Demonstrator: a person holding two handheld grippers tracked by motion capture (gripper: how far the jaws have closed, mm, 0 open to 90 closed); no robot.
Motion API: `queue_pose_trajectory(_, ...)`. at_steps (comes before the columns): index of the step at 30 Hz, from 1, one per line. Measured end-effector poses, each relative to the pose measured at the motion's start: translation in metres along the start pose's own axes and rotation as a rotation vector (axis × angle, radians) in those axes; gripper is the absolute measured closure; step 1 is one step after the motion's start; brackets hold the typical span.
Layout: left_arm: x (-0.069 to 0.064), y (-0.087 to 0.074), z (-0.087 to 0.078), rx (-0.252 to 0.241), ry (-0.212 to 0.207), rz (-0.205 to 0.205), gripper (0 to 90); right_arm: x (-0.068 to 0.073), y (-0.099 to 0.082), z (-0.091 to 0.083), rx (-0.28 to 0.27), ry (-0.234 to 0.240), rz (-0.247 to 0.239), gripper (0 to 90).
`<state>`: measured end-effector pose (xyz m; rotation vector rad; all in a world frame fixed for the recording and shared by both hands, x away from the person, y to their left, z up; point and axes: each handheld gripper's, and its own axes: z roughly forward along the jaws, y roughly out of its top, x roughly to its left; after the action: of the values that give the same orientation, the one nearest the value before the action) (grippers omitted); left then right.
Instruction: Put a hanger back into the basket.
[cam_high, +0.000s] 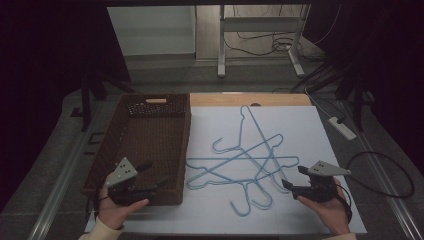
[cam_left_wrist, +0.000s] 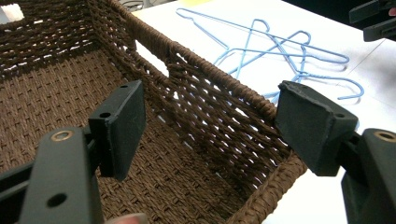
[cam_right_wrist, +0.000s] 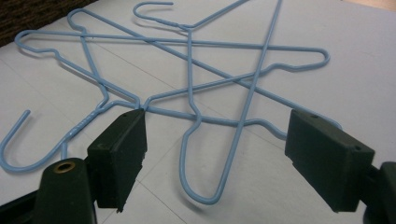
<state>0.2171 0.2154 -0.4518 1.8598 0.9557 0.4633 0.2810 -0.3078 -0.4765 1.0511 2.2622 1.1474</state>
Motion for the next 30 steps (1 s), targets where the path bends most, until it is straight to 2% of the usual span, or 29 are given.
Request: queue_pose_trajectory(30, -0.0026, 0.0022, -0.0005, -0.007, -0.007, 0.017, 25.7, -0.0005, -0.0003, -0.0005, 0.006, -0.030, 0.004, 24.1)
